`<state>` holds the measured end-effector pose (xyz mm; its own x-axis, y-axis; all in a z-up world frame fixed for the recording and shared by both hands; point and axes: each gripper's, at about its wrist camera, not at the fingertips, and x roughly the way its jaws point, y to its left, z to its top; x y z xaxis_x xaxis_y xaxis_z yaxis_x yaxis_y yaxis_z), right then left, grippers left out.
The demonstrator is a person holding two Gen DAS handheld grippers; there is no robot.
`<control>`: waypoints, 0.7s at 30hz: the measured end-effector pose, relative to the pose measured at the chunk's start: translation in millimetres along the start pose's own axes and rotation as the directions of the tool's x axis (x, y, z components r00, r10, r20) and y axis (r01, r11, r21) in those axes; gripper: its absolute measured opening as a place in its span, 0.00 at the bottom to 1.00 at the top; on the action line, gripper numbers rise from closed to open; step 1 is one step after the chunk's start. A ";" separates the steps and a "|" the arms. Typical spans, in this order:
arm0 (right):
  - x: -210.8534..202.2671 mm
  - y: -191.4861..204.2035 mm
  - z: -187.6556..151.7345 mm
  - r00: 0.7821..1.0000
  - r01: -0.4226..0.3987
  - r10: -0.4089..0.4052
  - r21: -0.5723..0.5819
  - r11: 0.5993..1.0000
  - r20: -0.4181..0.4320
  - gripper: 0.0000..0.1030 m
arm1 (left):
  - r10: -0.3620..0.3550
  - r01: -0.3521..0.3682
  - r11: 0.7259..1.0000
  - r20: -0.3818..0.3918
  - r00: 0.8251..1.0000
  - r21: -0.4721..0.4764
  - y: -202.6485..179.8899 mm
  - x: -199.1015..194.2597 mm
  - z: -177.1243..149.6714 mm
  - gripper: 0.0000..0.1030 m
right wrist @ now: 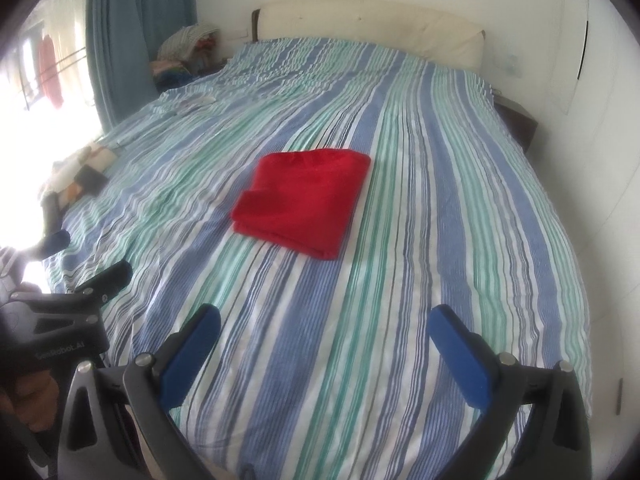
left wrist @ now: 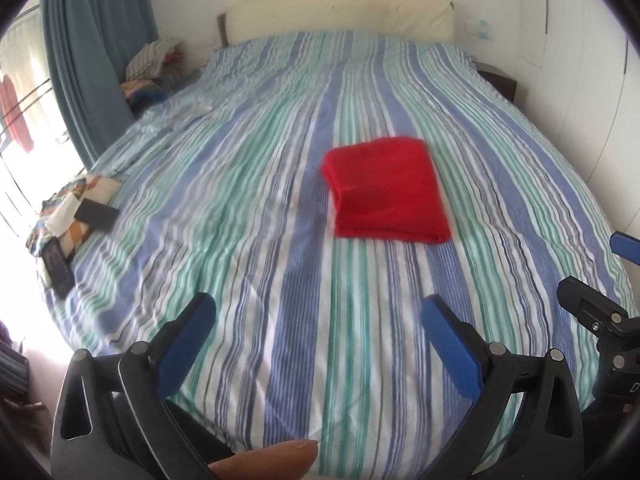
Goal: Fold small clothes
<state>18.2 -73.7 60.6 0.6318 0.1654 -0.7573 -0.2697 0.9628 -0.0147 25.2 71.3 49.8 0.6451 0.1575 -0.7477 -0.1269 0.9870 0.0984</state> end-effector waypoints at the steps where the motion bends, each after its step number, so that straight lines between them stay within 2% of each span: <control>1: -2.0 1.5 0.3 1.000 0.000 0.000 -0.003 1.000 0.004 0.99 | -0.002 0.002 1.000 0.000 1.000 0.001 -0.4 -1.2 0.0 0.99; 9: -16.4 11.1 3.3 1.000 0.007 -0.006 -0.017 1.000 0.021 0.99 | -0.002 0.002 1.000 -0.019 1.000 -0.004 -1.0 -8.8 0.9 1.00; 21: -23.8 14.6 10.9 0.999 0.003 -0.003 -0.010 1.000 0.033 0.99 | 0.017 -0.017 1.000 -0.002 1.000 -0.022 5.7 -21.7 10.2 1.00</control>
<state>7.1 -61.3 85.5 0.6561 0.1694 -0.7354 -0.2746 0.9613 -0.0236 18.2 73.8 73.4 0.6415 0.1740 -0.7472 -0.1544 0.9833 0.0964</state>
